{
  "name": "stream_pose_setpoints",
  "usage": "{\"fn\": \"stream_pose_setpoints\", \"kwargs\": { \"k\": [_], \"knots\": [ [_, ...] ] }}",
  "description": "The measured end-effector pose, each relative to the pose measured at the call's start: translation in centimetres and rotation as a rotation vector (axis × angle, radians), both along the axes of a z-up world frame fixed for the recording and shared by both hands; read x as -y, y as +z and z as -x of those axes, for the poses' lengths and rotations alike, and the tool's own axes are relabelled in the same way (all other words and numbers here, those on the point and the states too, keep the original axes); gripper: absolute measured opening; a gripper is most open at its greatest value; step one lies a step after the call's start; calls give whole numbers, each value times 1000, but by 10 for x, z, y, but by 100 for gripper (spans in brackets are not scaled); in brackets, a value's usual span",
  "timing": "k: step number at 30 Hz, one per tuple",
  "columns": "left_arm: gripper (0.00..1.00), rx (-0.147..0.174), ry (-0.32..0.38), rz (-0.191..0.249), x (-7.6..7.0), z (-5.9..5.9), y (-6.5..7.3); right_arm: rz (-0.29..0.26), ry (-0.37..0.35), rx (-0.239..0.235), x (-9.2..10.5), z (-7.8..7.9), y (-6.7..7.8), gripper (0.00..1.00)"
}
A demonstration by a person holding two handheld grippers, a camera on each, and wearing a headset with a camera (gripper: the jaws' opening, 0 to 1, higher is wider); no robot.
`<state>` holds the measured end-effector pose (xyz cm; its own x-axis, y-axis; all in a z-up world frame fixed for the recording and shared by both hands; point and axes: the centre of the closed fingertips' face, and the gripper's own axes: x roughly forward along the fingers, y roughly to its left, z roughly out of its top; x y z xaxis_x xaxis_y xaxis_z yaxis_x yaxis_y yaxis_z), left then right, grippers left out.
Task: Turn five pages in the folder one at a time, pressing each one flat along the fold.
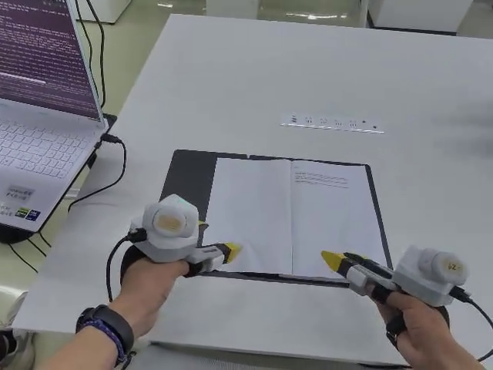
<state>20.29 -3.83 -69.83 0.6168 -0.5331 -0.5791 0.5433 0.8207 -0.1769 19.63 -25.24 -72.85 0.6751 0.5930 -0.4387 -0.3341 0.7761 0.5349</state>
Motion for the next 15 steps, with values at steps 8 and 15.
{"fn": "stream_pose_setpoints", "kwargs": {
  "k": [8, 15],
  "knots": [
    [57, 39, -13, -1, -16, -2, 24, 63, -13, 73, 30, -5, 26, 52],
    [64, 64, 4, 8, -31, 0, 43, 106, -13, 133, 45, 2, 47, 62]
  ]
}}
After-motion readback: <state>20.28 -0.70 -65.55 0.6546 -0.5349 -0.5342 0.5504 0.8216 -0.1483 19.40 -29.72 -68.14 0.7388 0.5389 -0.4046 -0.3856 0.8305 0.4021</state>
